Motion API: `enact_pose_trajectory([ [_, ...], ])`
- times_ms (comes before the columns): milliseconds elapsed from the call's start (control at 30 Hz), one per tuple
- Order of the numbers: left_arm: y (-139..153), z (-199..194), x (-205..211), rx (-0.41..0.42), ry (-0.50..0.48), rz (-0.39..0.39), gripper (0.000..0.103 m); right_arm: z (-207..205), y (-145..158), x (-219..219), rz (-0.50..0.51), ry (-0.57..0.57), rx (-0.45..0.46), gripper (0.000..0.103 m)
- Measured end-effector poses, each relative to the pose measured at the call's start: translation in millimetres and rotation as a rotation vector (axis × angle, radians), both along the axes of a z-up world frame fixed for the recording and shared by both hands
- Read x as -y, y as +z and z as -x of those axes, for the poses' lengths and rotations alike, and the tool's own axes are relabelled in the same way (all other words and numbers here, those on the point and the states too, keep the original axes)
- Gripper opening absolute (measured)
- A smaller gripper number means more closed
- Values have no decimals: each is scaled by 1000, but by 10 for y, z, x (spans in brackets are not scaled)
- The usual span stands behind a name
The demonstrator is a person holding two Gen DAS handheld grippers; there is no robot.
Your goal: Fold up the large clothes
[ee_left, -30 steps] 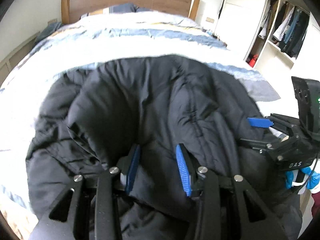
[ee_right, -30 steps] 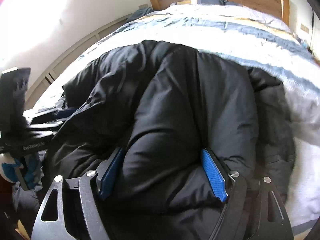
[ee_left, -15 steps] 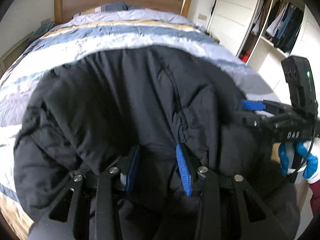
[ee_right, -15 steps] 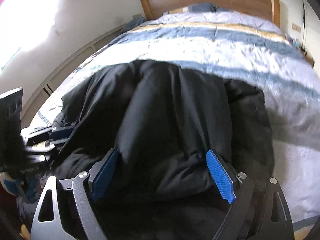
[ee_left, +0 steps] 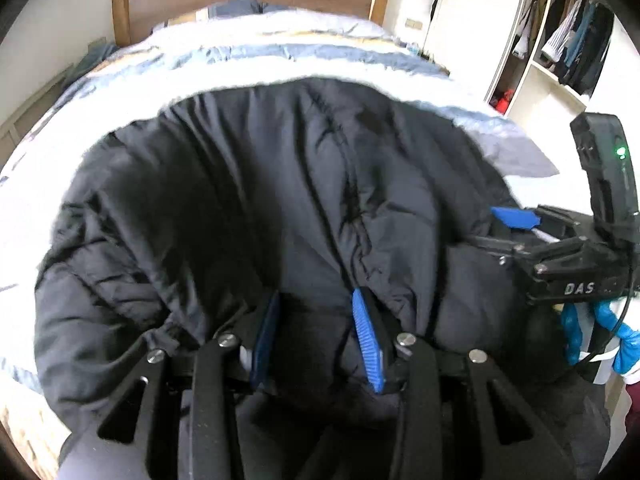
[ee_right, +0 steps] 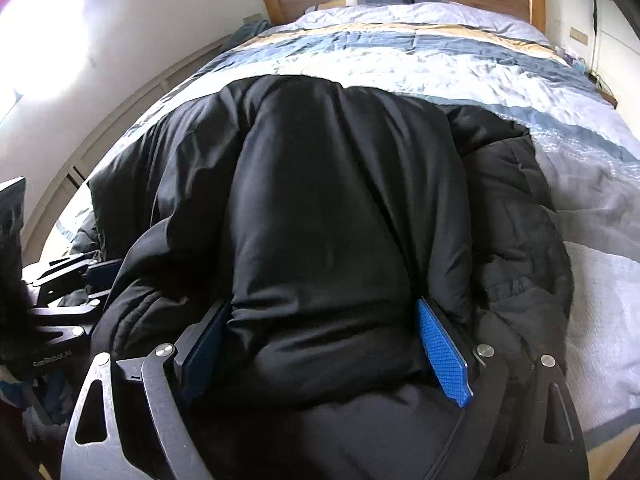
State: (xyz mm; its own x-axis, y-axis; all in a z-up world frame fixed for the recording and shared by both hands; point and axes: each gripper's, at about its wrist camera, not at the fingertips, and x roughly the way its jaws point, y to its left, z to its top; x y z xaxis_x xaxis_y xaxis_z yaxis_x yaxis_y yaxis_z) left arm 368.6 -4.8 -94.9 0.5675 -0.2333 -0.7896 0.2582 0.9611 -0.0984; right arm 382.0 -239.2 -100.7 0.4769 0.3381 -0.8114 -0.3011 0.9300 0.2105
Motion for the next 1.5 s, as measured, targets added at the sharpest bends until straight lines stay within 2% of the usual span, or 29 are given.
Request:
enact_pose_trajectory([
  [100, 115, 152, 73, 41, -10, -7, 37, 126, 104, 4, -9, 8, 16, 88],
  [233, -64, 157, 196, 15, -13, -81, 37, 275, 110, -10, -21, 6, 14, 88],
  [333, -157, 84, 260, -10, -18, -114, 37, 289, -28, 17, -30, -17, -35, 88],
  [467, -118, -15, 289, -46, -5, -108, 37, 350, -6, 69, -53, -53, -42, 88],
  [567, -12, -21, 269, -34, 3, -117, 37, 483, 108, 70, -29, -63, -23, 88],
  [667, 143, 61, 194, -8, 30, -90, 37, 687, 245, 99, -18, -69, 1, 88],
  [1000, 519, 759, 128, 66, 6, -87, 37, 1454, 646, 121, 7, -62, 77, 88],
  [1133, 746, 1109, 112, 136, 18, -83, 47, 1744, 817, 82, 5, -59, 122, 88],
  [1333, 1067, 1584, 50, 240, 30, -92, 53, 2067, 1018, 55, 2, -67, 172, 93],
  [1500, 1239, 1880, -14, 295, 45, -84, 55, 2348, 1116, 57, -2, -83, 197, 97],
])
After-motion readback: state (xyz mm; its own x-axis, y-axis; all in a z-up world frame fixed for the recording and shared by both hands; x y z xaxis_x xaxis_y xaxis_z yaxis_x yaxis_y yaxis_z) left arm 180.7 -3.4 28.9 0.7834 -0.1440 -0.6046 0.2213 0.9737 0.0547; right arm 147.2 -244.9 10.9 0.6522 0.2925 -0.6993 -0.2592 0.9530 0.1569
